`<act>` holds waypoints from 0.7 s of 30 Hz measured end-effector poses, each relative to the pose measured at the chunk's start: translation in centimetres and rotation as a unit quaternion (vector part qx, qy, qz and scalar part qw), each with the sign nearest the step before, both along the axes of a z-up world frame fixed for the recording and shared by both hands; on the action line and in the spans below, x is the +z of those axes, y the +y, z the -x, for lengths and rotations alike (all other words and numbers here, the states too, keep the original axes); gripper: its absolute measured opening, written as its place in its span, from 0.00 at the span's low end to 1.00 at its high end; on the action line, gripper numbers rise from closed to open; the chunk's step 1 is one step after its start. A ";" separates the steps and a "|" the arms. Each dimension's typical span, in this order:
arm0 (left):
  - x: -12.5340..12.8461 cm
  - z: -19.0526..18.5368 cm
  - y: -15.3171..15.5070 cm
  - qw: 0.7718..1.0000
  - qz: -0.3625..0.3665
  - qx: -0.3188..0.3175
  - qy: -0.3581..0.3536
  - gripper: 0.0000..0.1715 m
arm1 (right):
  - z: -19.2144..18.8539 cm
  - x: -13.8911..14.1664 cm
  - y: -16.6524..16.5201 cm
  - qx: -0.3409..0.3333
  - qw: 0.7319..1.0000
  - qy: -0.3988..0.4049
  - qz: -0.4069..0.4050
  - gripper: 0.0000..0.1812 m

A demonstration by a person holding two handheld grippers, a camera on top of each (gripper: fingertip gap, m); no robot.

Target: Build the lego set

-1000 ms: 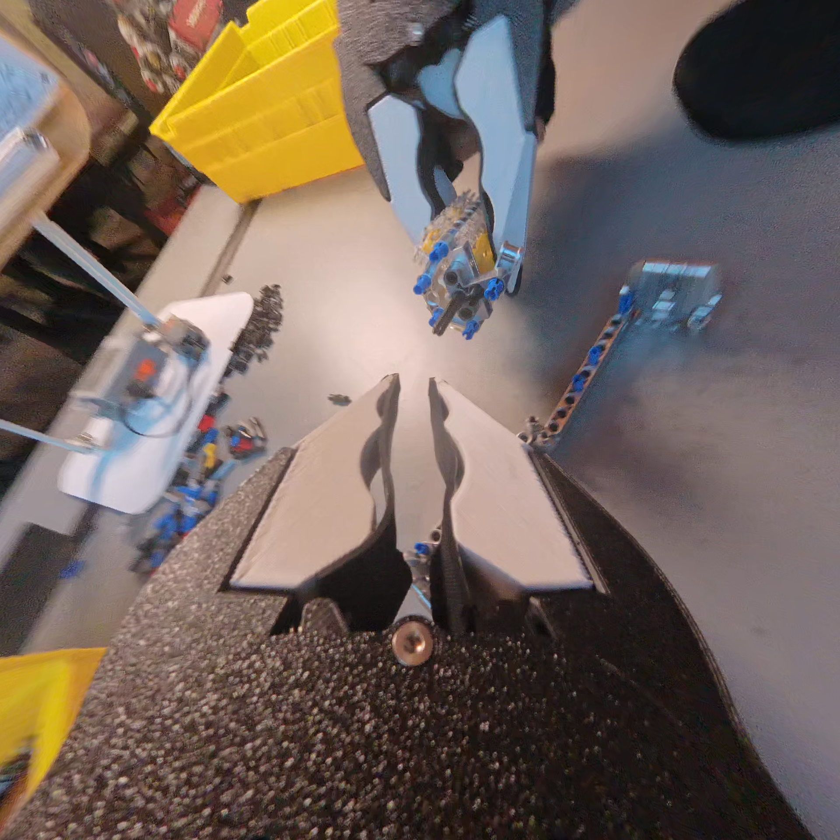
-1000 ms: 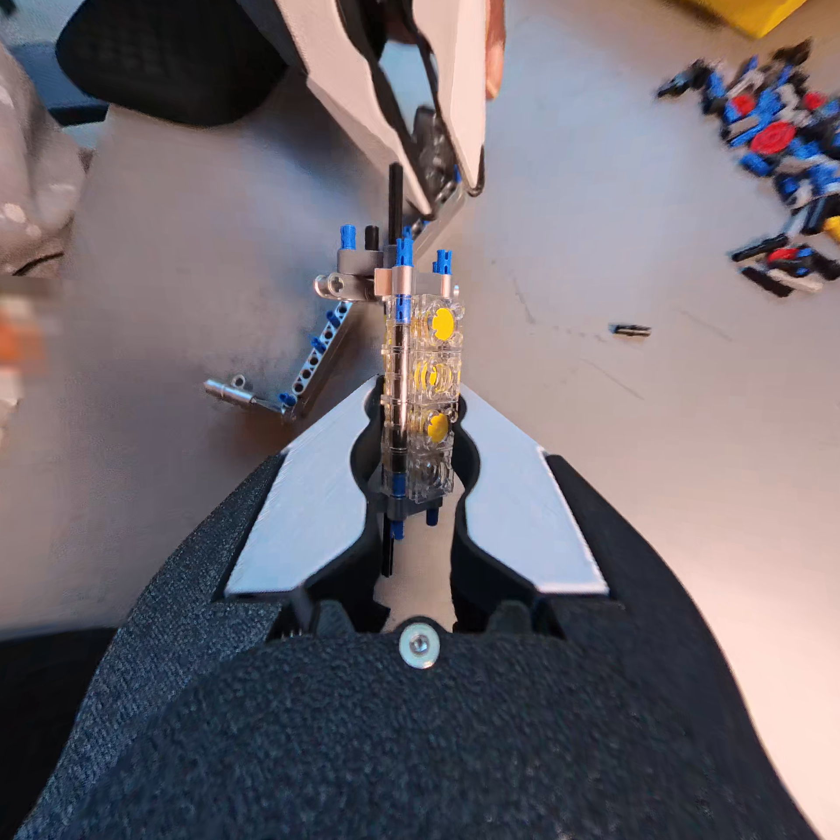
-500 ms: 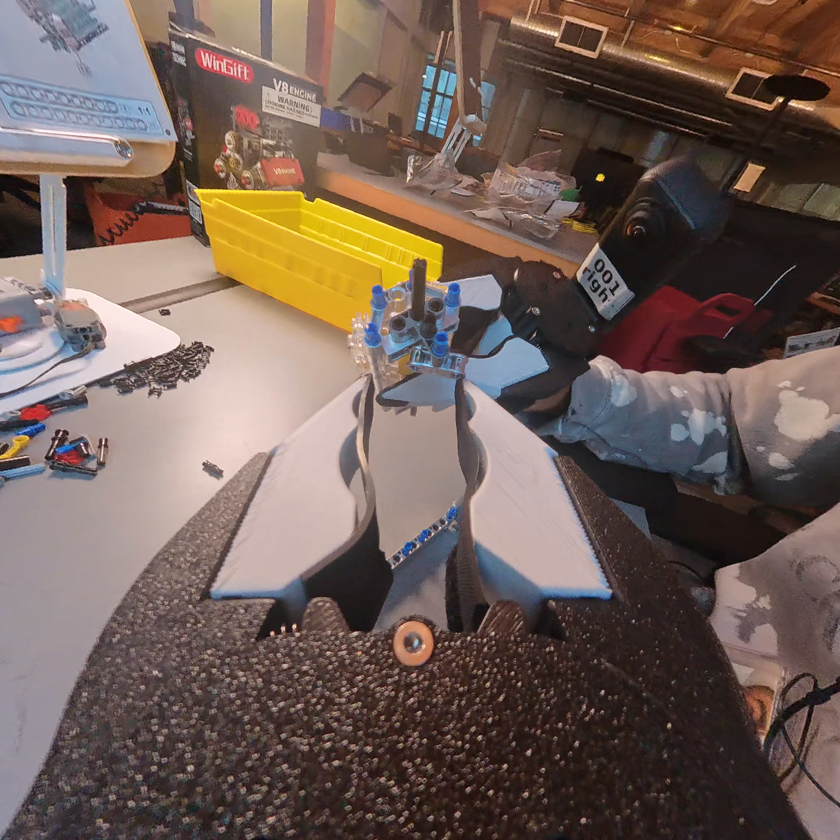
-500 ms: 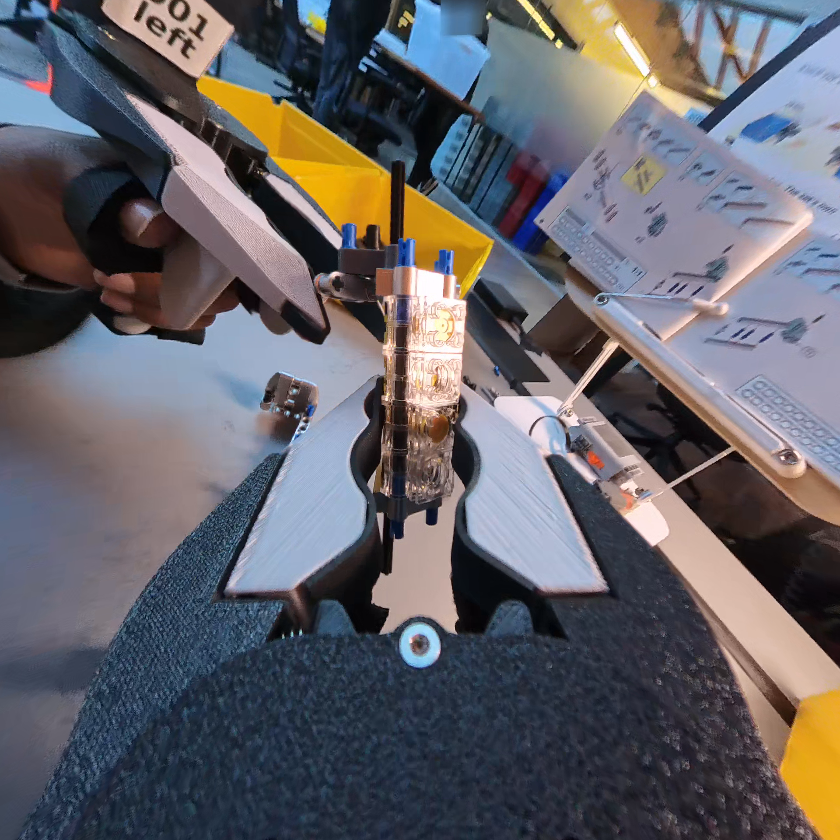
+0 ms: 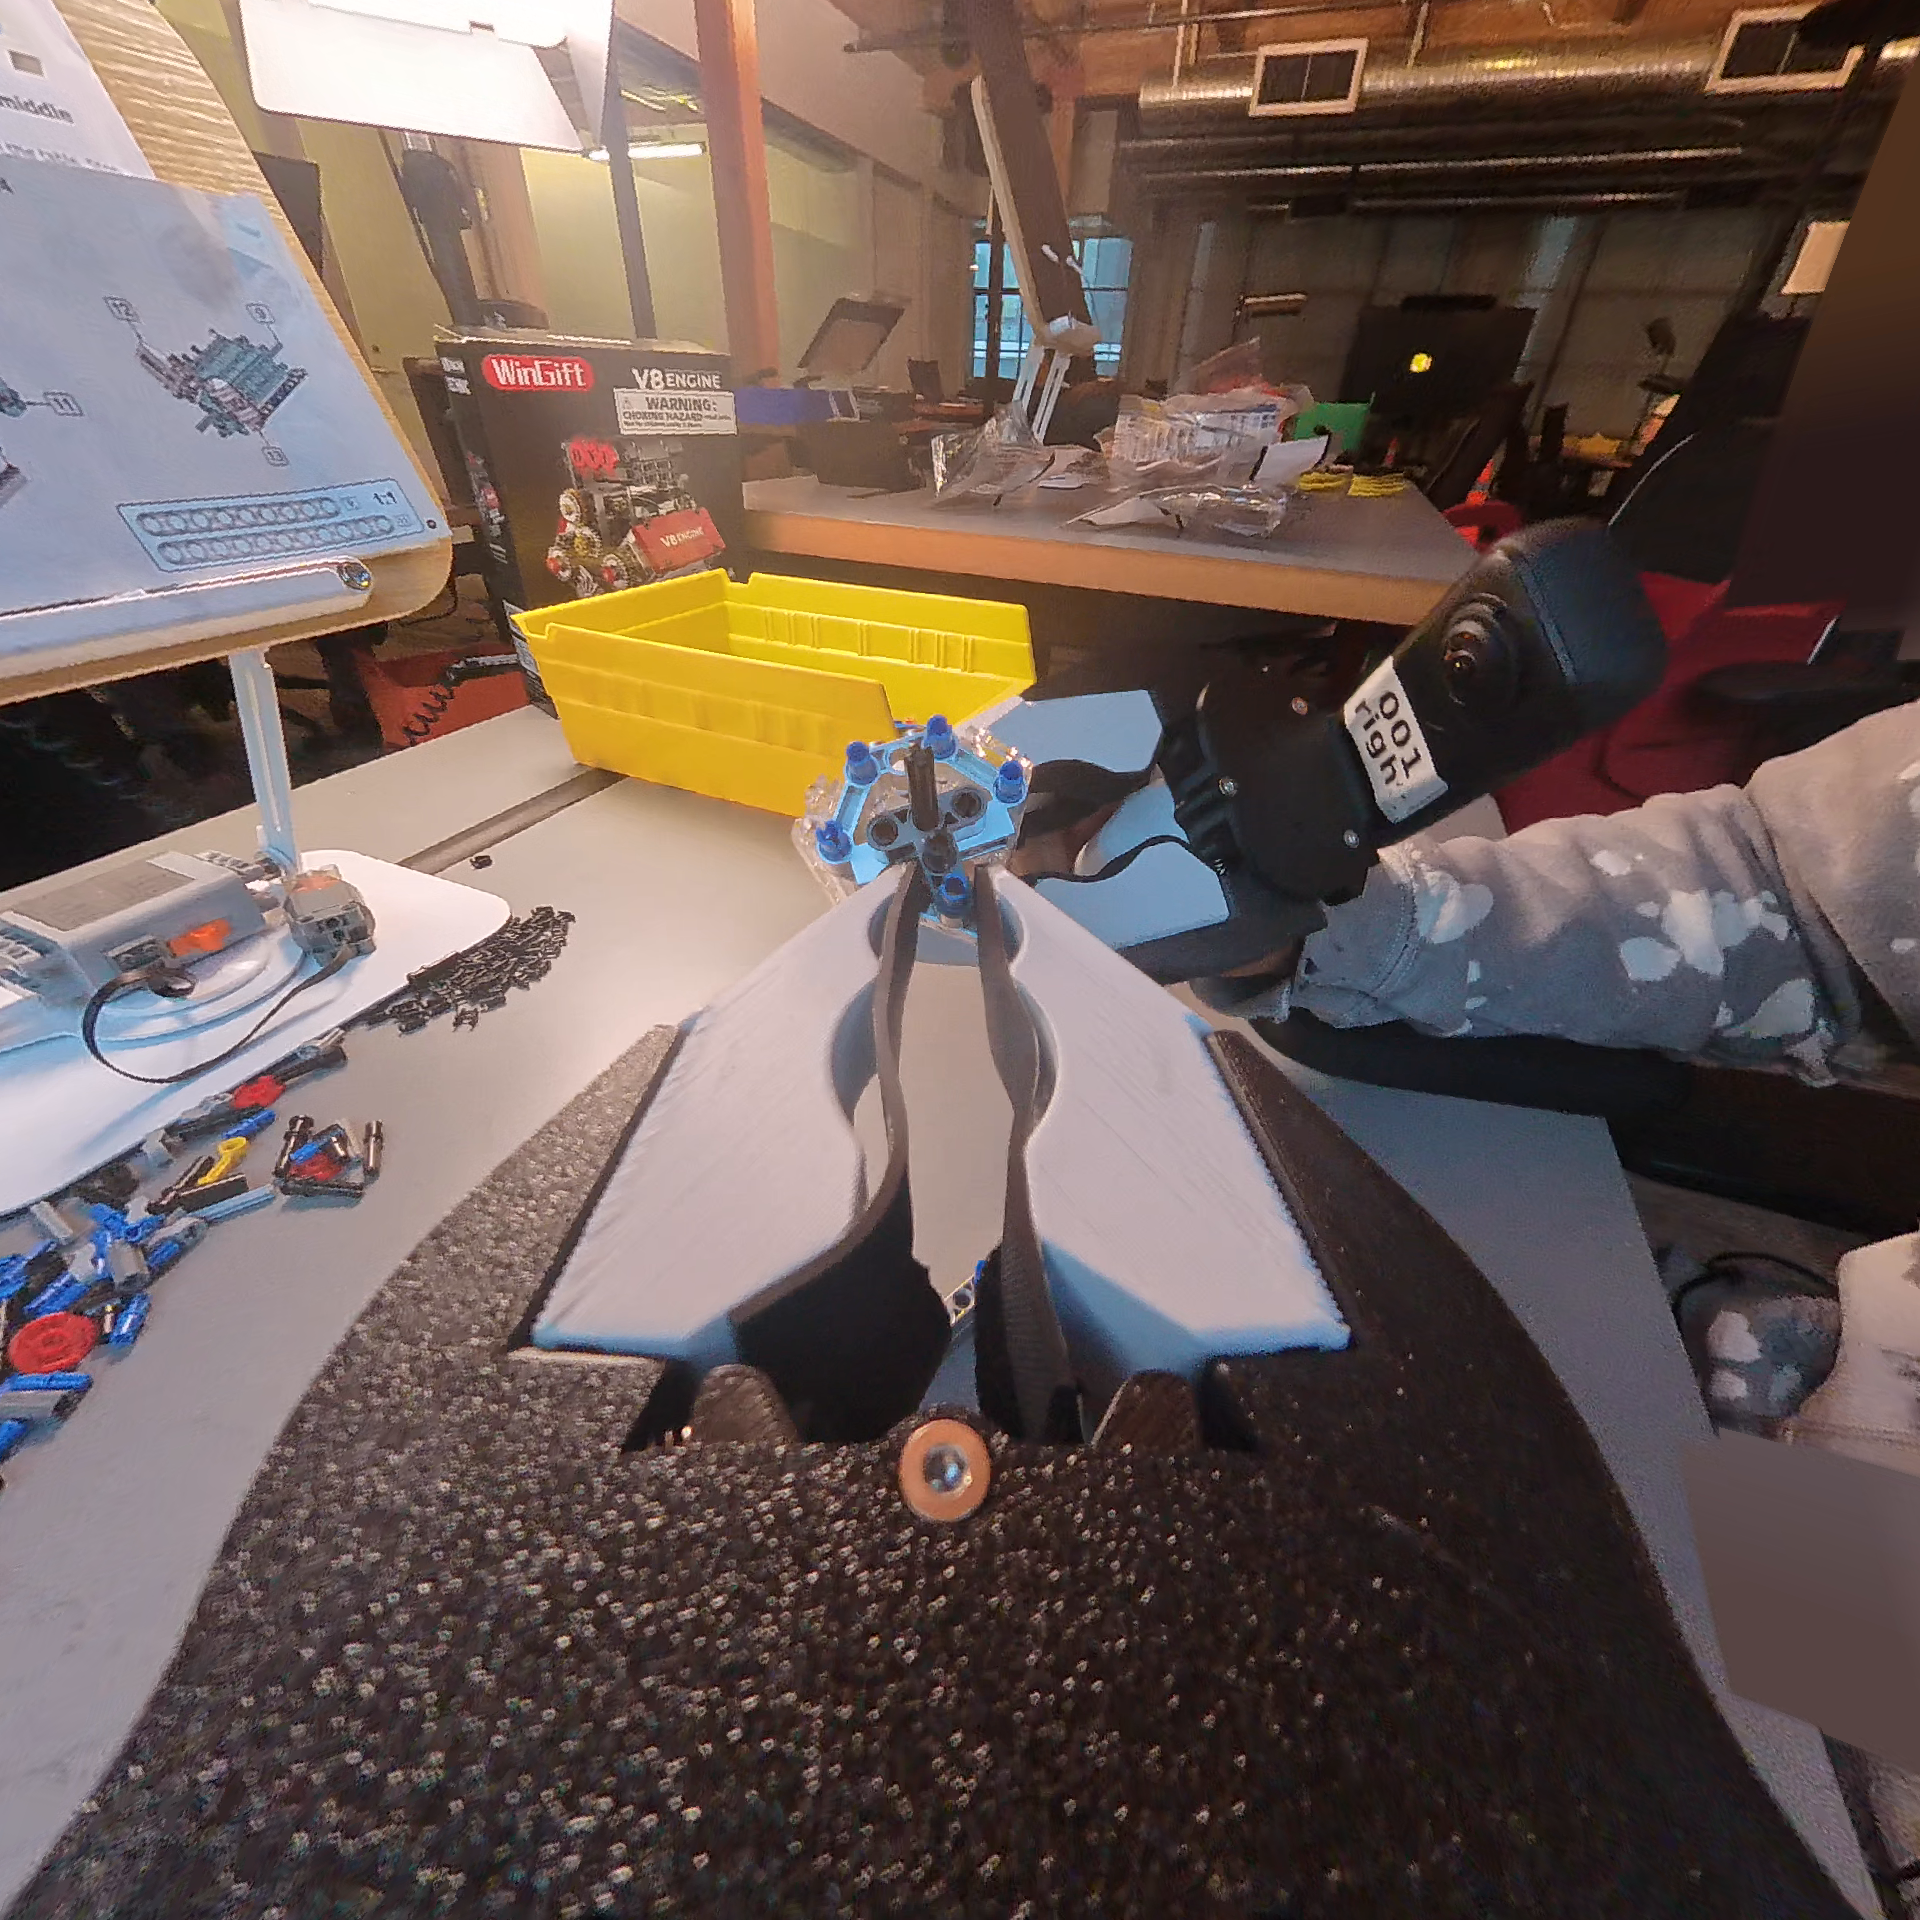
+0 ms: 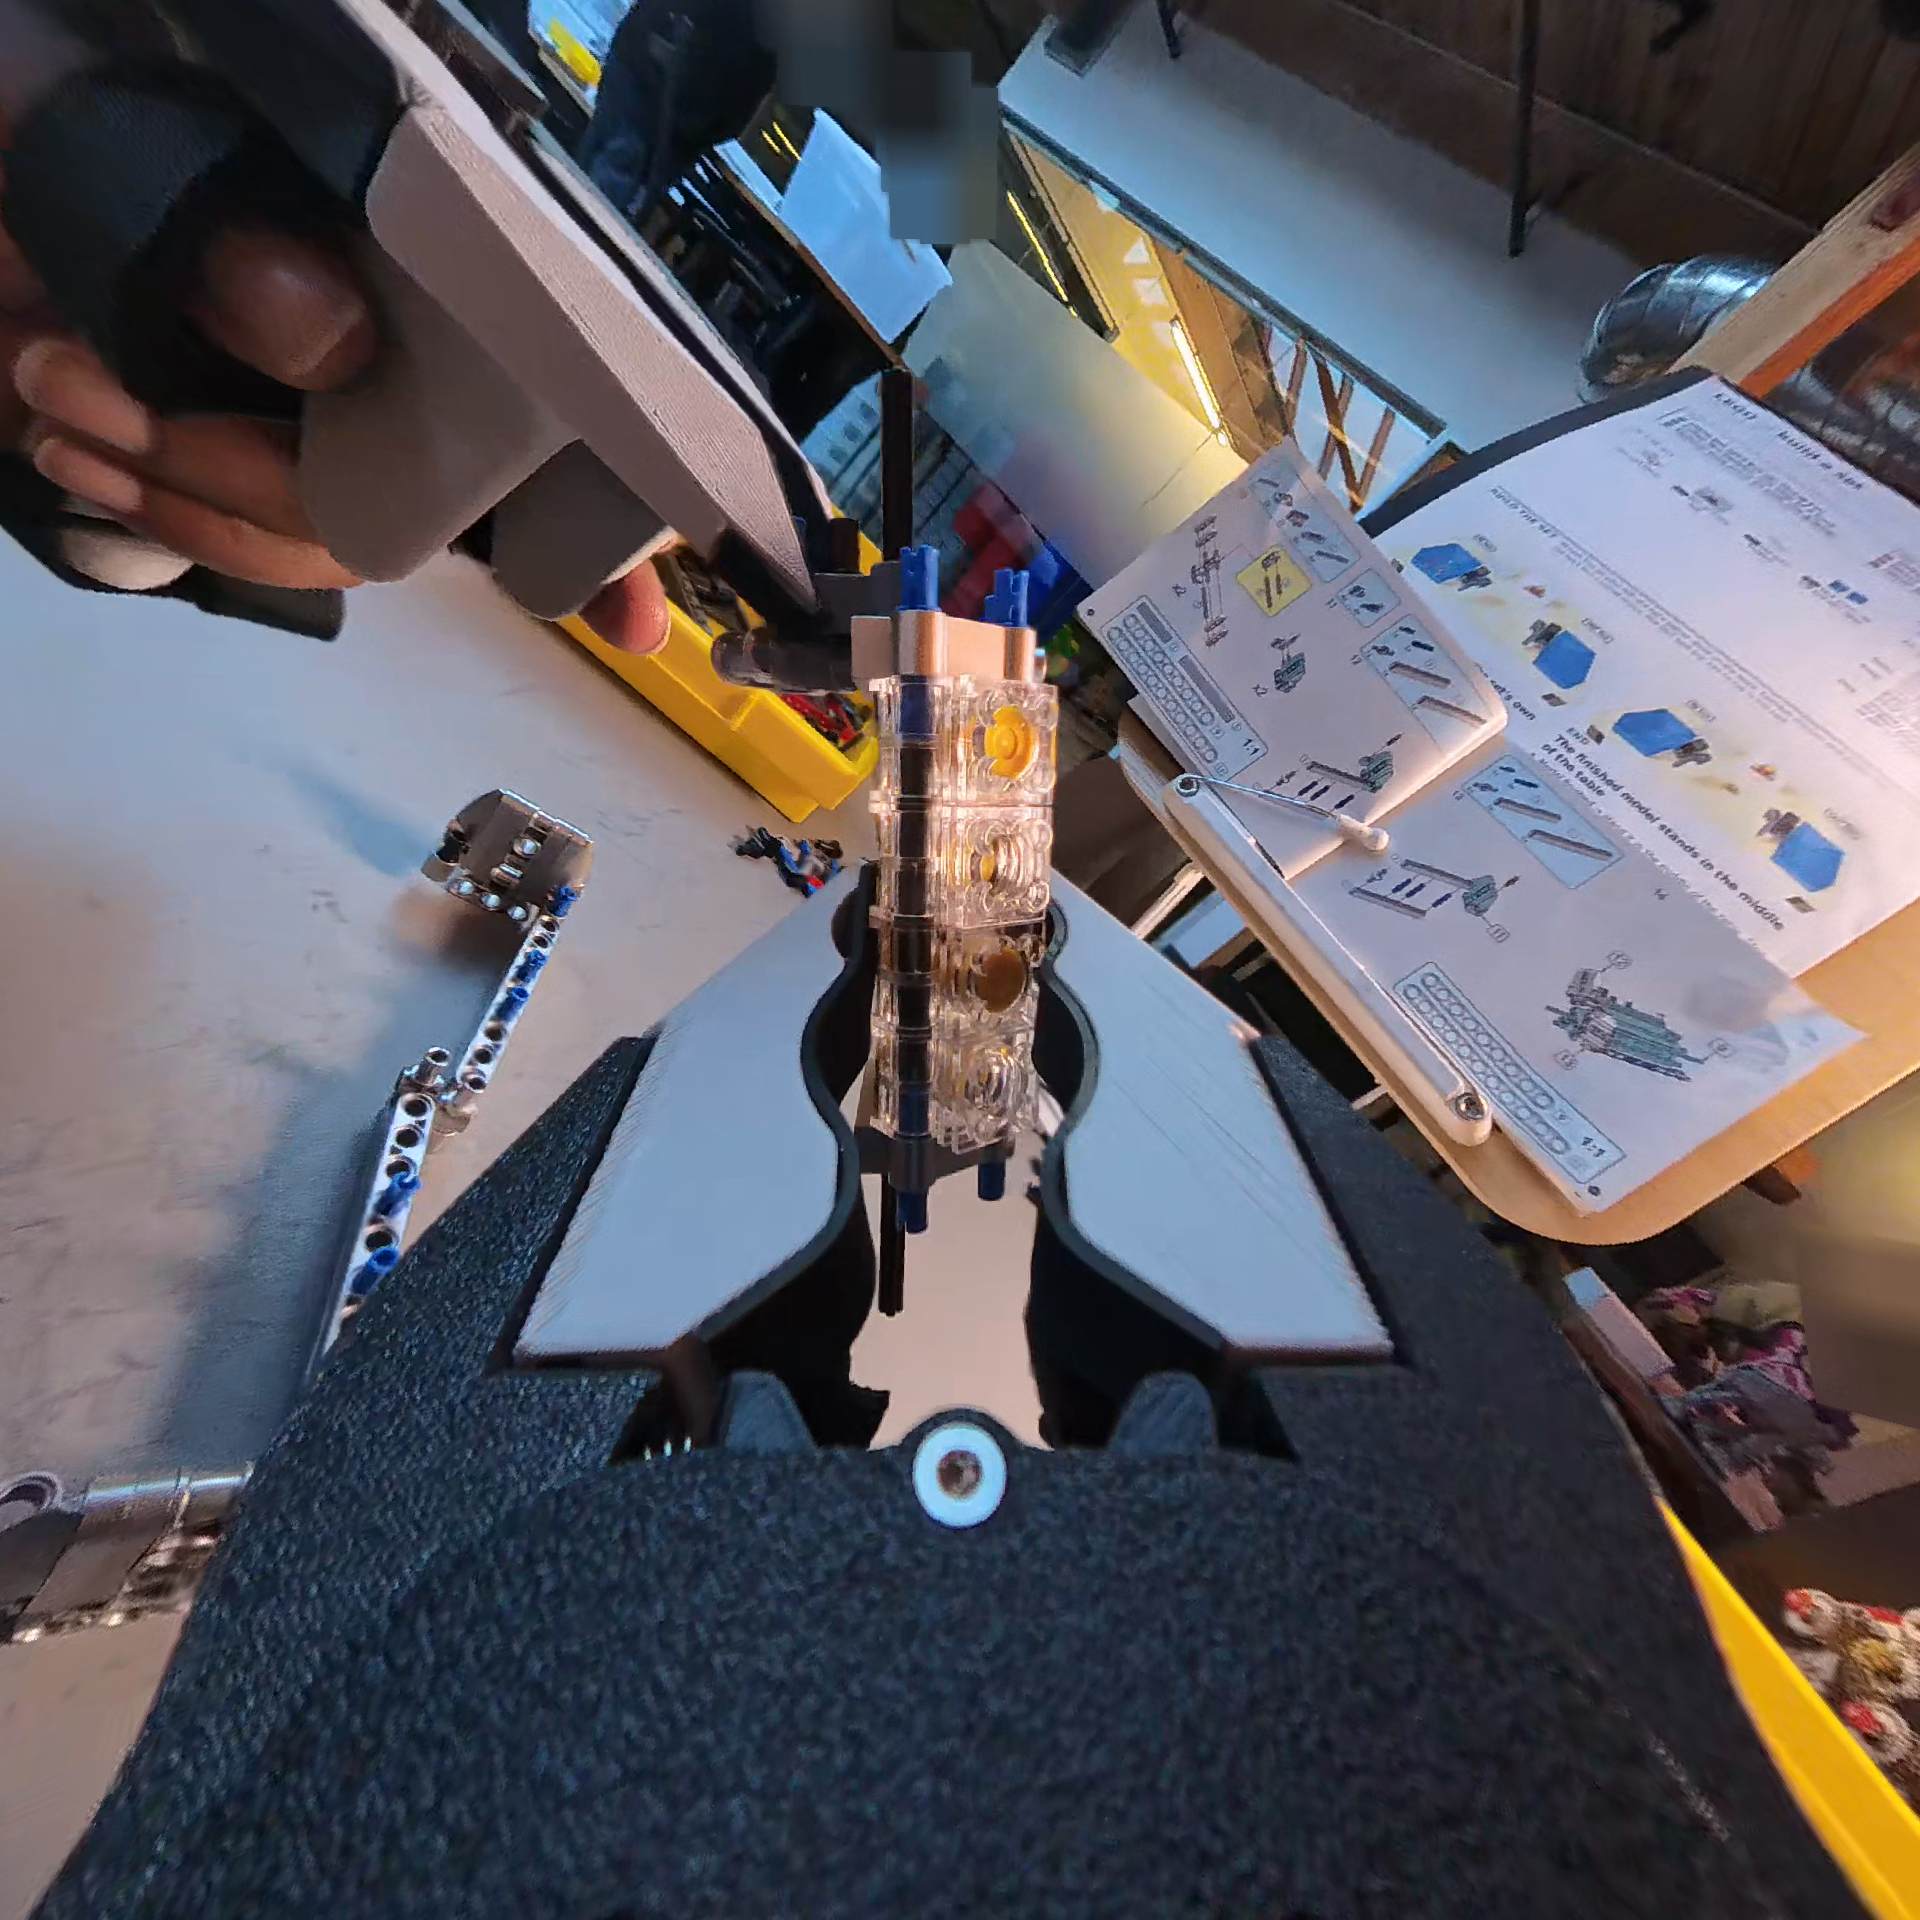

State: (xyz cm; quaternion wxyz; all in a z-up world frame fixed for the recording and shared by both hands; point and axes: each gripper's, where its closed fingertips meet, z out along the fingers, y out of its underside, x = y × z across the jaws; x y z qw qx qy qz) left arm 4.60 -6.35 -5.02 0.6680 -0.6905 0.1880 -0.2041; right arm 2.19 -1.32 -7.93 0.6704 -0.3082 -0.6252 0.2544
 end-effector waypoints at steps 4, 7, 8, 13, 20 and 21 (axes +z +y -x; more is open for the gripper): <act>-0.2 -0.2 -0.3 0.999 -0.018 -0.006 0.032 0.05 | 0.1 -0.6 -0.5 0.041 0.998 -0.006 0.053 0.14; -0.3 0.1 -0.2 0.999 -0.022 0.005 0.025 0.05 | 0.3 -0.8 -0.5 0.041 0.997 -0.008 0.064 0.14; -0.2 0.2 -0.2 0.999 -0.024 0.012 0.022 0.05 | 0.3 -0.9 -0.4 0.036 0.997 -0.010 0.067 0.14; -0.6 0.4 0.3 0.999 -0.016 0.037 0.024 0.16 | 0.3 -1.0 -0.3 0.028 0.997 -0.011 0.070 0.14; -0.7 0.2 -0.3 0.999 -0.024 0.002 0.027 0.16 | 0.1 -0.8 -0.2 0.042 0.993 -0.011 0.112 0.14; -0.7 0.4 -0.3 0.999 -0.023 0.005 0.030 0.15 | 0.0 -0.8 -0.3 0.045 0.992 -0.011 0.119 0.14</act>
